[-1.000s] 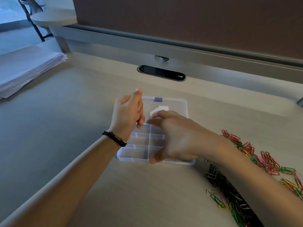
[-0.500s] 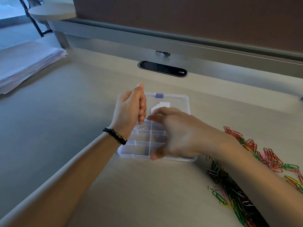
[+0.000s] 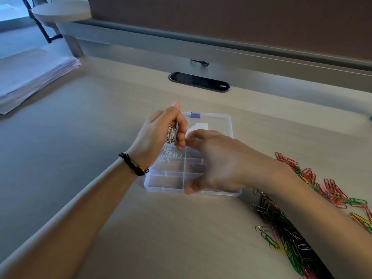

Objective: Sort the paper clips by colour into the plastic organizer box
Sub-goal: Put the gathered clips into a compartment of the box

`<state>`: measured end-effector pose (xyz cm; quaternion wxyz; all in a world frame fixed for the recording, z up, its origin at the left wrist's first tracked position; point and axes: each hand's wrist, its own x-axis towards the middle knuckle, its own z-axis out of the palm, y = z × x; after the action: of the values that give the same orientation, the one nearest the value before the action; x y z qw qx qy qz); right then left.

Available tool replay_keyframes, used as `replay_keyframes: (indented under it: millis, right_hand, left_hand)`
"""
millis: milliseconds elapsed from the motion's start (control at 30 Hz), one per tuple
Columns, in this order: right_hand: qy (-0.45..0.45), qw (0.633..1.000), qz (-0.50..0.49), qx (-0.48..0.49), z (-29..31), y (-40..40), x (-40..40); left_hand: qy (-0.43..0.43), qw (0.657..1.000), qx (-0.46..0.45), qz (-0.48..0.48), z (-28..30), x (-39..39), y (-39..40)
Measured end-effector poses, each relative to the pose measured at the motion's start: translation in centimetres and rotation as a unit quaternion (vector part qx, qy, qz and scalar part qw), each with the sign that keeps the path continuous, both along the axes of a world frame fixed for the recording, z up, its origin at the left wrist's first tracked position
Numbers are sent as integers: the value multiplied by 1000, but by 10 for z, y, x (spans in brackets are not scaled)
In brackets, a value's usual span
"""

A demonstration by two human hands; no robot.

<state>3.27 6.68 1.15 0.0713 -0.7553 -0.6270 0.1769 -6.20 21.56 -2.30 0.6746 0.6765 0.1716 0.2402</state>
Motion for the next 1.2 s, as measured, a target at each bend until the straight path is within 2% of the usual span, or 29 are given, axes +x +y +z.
replay_keyframes:
  millis: [133,467,633,867,1200]
  right_hand:
    - [1,1000,-4,1,0,0,0]
    - [0,1000,-11,-9,0,0,-1]
    - [15,1000,-13,-8,1,1,-1]
    - [22,1000,-15,1,3,0,-1]
    - [-4,1000,-7,-18,1,-1,-1]
  left_hand:
    - [-4,999,-1,-35,1,-3,4]
    - [-20,999,-12,-42,1,-6,3]
    - [-10,999,-41,-34,4,-7,2]
    - [11,996,-48,-71,9,-15,6]
    - [-60,988,-102,-97,13,-20,0]
